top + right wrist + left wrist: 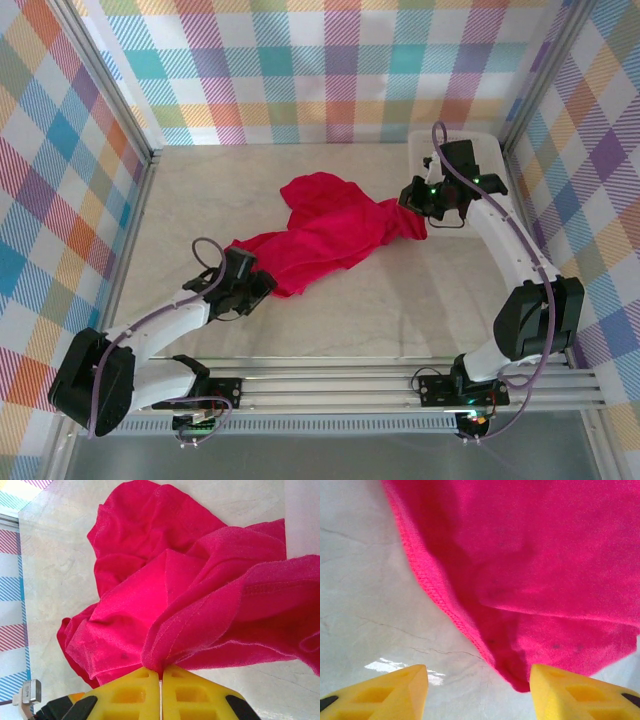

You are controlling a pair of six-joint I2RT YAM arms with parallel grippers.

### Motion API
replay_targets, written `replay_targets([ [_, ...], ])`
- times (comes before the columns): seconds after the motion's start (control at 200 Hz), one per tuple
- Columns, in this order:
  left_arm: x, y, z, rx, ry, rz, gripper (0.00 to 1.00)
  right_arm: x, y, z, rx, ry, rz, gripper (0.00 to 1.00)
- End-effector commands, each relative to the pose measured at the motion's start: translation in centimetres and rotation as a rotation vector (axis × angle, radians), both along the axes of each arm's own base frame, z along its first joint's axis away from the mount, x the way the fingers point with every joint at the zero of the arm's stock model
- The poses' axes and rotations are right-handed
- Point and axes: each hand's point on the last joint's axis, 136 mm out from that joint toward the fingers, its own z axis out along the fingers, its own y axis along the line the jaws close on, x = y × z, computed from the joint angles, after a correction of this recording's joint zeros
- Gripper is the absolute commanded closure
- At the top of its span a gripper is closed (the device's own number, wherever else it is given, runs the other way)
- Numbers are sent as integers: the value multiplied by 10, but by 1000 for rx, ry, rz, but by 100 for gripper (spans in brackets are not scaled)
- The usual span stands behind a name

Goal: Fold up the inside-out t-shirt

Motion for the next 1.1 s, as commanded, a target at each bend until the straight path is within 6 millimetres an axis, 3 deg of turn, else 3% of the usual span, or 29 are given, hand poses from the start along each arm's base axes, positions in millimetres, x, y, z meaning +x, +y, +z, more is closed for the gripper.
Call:
replay_targets([
  [0.0,14,0,6,-41,-18,152,47,0,5,11,17,-16,10,100],
  [0.16,17,-10,0,-17,25,169,50,-1,5,10,18,-18,12,100],
  [0.5,22,-30,-20,30,85,139,78,-2,8,6,28,-11,19,100],
  [0.575,22,-31,-23,36,90,134,91,-2,8,4,33,-7,20,100],
  [0.63,22,-31,-19,39,82,126,100,-2,9,3,38,-2,22,100],
  [0.685,20,-23,-7,87,72,111,100,-1,10,5,42,-5,23,100],
  [0.755,25,-7,26,164,5,87,100,2,10,9,44,-17,21,100],
  [0.845,46,24,96,254,-129,56,100,11,11,22,41,-40,20,100],
  [0.965,82,90,200,299,-298,82,100,28,5,51,20,-92,4,100],
  [1.025,98,124,256,334,-399,116,100,36,-4,71,20,-125,-18,100],
  [1.095,111,162,307,367,-484,176,100,43,-18,95,17,-168,-52,100],
])
